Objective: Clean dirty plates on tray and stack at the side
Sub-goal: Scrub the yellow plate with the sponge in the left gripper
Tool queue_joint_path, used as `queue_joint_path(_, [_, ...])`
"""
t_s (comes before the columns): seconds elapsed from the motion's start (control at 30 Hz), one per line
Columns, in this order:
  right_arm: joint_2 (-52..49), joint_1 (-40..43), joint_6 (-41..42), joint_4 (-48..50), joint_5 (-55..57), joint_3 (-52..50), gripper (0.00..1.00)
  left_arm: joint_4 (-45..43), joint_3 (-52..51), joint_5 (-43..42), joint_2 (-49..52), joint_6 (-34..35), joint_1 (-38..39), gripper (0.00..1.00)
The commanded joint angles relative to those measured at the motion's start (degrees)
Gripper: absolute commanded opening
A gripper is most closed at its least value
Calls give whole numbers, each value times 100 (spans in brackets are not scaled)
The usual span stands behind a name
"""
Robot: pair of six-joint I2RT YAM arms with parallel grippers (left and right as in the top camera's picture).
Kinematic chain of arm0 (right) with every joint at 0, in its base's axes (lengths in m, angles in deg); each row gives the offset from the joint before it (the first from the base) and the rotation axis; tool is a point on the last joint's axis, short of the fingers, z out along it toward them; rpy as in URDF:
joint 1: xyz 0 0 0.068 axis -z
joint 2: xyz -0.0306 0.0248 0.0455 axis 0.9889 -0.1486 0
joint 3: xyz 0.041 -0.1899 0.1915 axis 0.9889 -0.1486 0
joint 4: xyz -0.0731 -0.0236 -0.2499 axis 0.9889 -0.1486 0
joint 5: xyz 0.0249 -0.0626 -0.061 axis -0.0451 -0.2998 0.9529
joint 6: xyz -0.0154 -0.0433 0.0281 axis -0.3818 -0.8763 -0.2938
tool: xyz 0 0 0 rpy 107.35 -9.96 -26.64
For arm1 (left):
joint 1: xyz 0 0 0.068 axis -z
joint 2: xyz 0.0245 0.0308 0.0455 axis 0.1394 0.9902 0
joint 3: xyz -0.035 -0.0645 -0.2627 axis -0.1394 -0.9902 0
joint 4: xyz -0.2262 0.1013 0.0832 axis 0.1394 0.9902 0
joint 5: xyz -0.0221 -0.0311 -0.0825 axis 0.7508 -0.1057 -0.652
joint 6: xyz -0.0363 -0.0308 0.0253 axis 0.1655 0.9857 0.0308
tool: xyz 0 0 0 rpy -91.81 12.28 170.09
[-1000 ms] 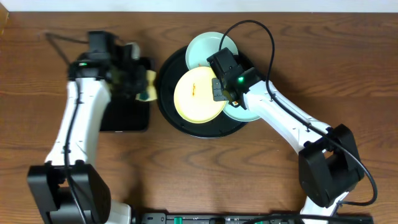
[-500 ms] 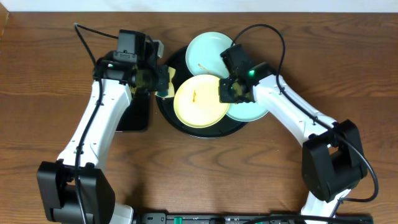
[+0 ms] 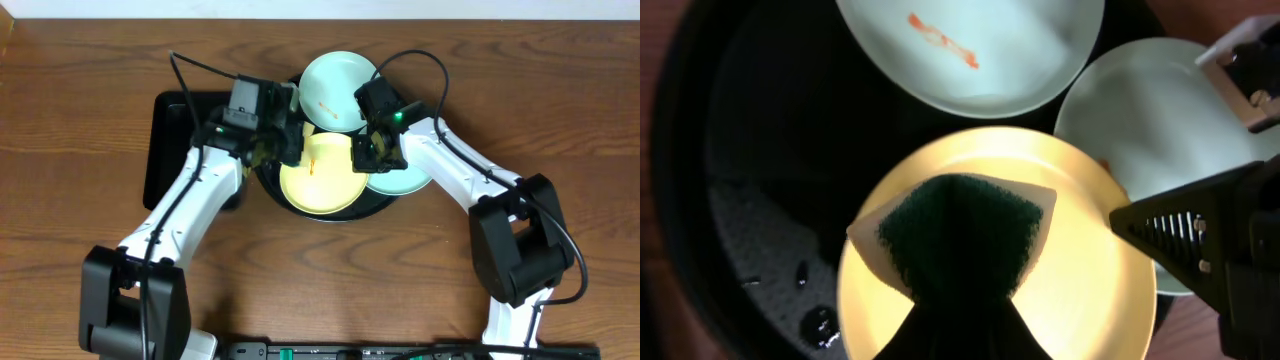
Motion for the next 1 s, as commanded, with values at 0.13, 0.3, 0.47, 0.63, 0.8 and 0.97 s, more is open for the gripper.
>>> queue_joint_path(0.13, [-74, 81, 63, -2, -254, 11, 1, -525, -566, 0, 0, 313, 13, 8])
queue_joint_path(0.3, [-74, 83, 63, 0, -251, 11, 1, -667, -719, -229, 2, 308, 42, 7])
queue_joint_path(0.47, [-74, 81, 63, 0, -251, 11, 1, -664, -728, -229, 46, 310, 90, 7])
queue_joint_path(0.63, [-74, 81, 61, -2, -251, 11, 1, -745, -728, -225, 313, 306, 232, 8])
queue_joint_path(0.8, [-74, 76, -48, 24, -247, 11, 1, -944, -728, -225, 483, 310, 225, 7])
queue_joint_path(0.97, [-74, 66, -46, 66, -247, 11, 1, -839, -728, -225, 483, 308, 229, 7])
